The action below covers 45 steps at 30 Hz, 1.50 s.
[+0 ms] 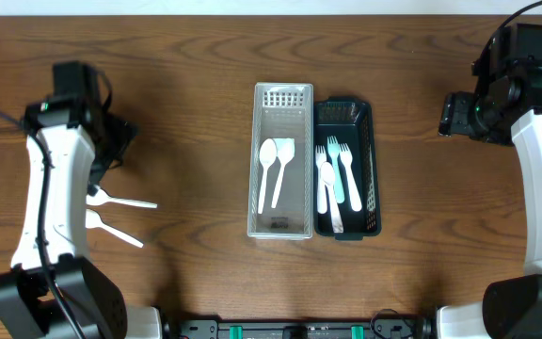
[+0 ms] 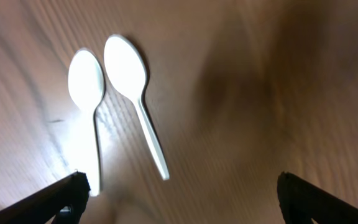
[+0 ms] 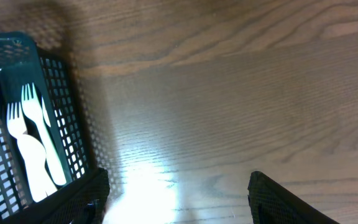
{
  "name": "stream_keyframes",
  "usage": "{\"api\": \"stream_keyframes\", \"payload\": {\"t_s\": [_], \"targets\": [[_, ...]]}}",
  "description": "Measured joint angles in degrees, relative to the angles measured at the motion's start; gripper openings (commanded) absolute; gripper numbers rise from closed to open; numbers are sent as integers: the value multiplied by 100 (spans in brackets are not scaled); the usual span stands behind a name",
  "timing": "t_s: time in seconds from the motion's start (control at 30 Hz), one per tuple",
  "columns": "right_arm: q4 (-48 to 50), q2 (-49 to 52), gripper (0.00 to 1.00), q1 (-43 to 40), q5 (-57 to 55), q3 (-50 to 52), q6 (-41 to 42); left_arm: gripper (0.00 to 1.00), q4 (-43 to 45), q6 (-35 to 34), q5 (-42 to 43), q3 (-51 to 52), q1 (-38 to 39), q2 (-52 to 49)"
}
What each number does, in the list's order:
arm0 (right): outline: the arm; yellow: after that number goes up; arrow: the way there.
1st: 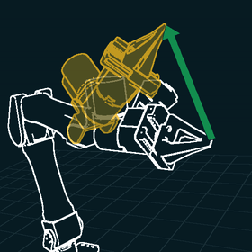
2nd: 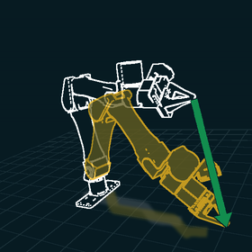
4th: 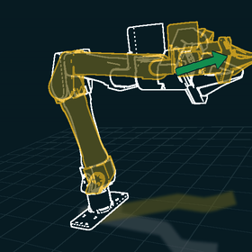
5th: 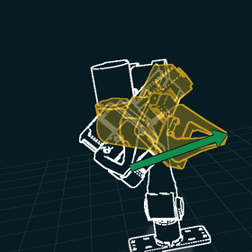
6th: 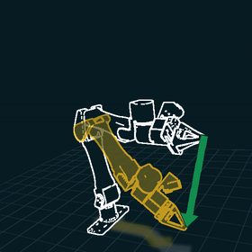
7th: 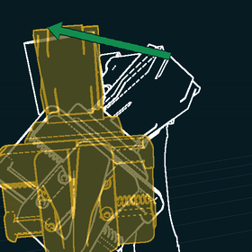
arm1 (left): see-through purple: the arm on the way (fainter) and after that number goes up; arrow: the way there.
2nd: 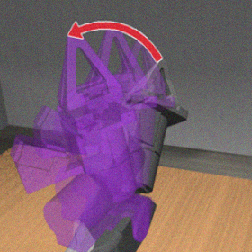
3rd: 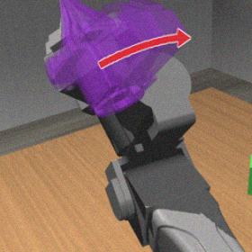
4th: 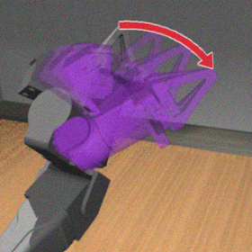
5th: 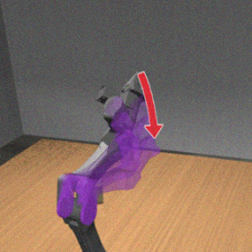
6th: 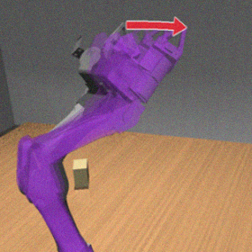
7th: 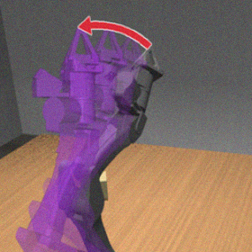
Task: Pack container
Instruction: 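Move the left gripper back and grasp a third white spoon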
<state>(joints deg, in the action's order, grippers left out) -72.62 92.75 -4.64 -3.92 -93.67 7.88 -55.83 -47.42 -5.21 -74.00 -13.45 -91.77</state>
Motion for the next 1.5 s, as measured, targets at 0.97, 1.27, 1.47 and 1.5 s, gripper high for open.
{"api": "stream_keyframes", "payload": {"t_s": [0.97, 1.27, 1.47, 1.5], "targets": [[-157, 0, 75, 0, 0, 0, -52, 84, 2264, -35, 654, 1851, -745, -940], [-175, 0, 74, 0, 0, 0, -52, 19, 2240, 9, 566, 1834, -778, -977], [-177, 0, 74, 0, 0, 0, -52, 6, 2249, 7, 614, 1832, -778, -977], [-177, 0, 74, 0, 0, 0, -55, 6, 2249, 4, 616, 1832, -778, -977]]}}
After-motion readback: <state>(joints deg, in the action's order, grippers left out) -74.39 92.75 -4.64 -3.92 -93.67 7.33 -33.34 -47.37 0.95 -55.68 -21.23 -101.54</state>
